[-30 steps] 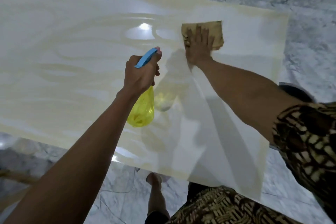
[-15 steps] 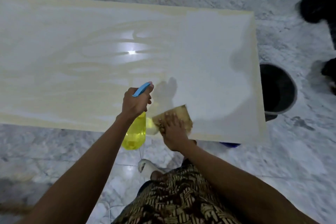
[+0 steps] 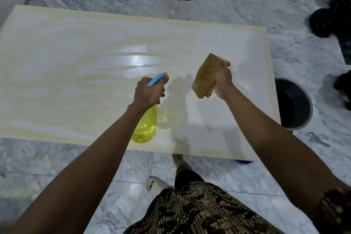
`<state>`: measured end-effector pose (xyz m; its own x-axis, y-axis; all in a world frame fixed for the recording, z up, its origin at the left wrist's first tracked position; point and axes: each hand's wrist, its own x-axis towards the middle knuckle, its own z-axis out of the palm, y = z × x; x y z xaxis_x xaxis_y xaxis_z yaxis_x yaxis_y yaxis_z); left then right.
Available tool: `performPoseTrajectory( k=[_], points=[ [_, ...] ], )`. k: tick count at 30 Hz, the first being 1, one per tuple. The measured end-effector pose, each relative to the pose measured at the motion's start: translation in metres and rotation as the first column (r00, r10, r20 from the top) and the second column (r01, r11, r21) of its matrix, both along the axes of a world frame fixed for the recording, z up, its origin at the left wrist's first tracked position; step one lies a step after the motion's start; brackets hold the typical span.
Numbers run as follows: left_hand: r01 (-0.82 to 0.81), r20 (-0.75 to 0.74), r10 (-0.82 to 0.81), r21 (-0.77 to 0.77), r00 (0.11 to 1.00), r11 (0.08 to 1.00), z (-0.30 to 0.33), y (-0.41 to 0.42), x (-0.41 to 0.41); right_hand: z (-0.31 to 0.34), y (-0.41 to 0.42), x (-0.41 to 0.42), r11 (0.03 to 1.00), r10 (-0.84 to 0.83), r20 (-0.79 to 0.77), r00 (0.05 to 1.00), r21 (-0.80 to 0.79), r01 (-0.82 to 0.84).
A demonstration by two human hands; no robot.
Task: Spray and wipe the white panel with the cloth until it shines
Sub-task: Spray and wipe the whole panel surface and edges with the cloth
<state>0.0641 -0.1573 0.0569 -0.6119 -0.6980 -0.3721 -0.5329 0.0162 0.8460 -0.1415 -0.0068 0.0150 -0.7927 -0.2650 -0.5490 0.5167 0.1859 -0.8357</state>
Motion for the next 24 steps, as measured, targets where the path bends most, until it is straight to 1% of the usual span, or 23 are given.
performPoseTrajectory(
  k=[3,5,7,9,10,12,13,14,15,16,17,19,20,24],
  points=[
    [0.021,-0.003,-0.021,-0.002,1.0,1.0,0.0,-0.017,-0.036,-0.004,-0.035,-0.051,0.961,0.118,-0.107,0.987,0.262,-0.086],
    [0.015,-0.002,-0.015,0.012,1.0,1.0,-0.002,-0.031,-0.061,-0.009,-0.06,-0.089,0.918,0.201,-0.239,0.95,0.384,-0.097],
    [-0.008,-0.017,0.008,0.025,1.0,1.0,-0.005,-0.05,-0.088,-0.013,-0.09,-0.129,0.888,0.304,-0.366,0.88,0.444,-0.122],
    [-0.021,-0.05,0.021,0.009,0.999,1.0,-0.007,-0.068,-0.112,-0.027,-0.125,-0.175,0.871,0.379,-0.444,0.812,0.467,-0.151],
    [-0.019,-0.065,0.019,-0.004,0.998,1.0,-0.008,-0.077,-0.123,-0.038,-0.144,-0.199,0.847,0.423,-0.449,0.788,0.504,-0.168],
    [-0.015,-0.084,0.013,-0.015,0.996,1.0,-0.015,-0.094,-0.142,-0.066,-0.181,-0.24,0.739,0.558,-0.386,0.735,0.635,-0.228],
    [-0.017,-0.084,0.015,-0.021,0.996,1.0,-0.02,-0.102,-0.15,-0.083,-0.197,-0.25,0.655,0.645,-0.329,0.69,0.702,-0.278],
    [-0.022,-0.078,0.02,-0.03,0.997,0.999,-0.025,-0.109,-0.156,-0.099,-0.209,-0.252,0.551,0.733,-0.253,0.632,0.765,-0.334],
    [-0.036,-0.068,0.034,-0.032,0.997,0.999,-0.029,-0.115,-0.159,-0.115,-0.217,-0.246,0.448,0.795,-0.168,0.582,0.81,-0.378],
    [-0.053,-0.063,0.051,-0.026,0.997,0.998,-0.033,-0.12,-0.162,-0.129,-0.221,-0.236,0.367,0.83,-0.108,0.547,0.845,-0.389],
    [-0.072,-0.059,0.071,-0.017,0.996,0.997,-0.036,-0.125,-0.162,-0.141,-0.224,-0.224,0.331,0.84,-0.097,0.534,0.871,-0.363],
    [-0.096,-0.037,0.095,-0.012,0.995,0.995,-0.043,-0.132,-0.156,-0.159,-0.223,-0.201,0.347,0.838,-0.163,0.521,0.896,-0.278],
    [-0.093,-0.02,0.093,-0.011,0.995,0.996,-0.046,-0.134,-0.152,-0.163,-0.219,-0.19,0.354,0.844,-0.184,0.504,0.897,-0.265],
    [-0.082,0.064,0.081,0.001,0.995,0.997,-0.057,-0.131,-0.124,-0.173,-0.192,-0.136,0.313,0.907,-0.201,0.371,0.91,-0.271]
  ],
)
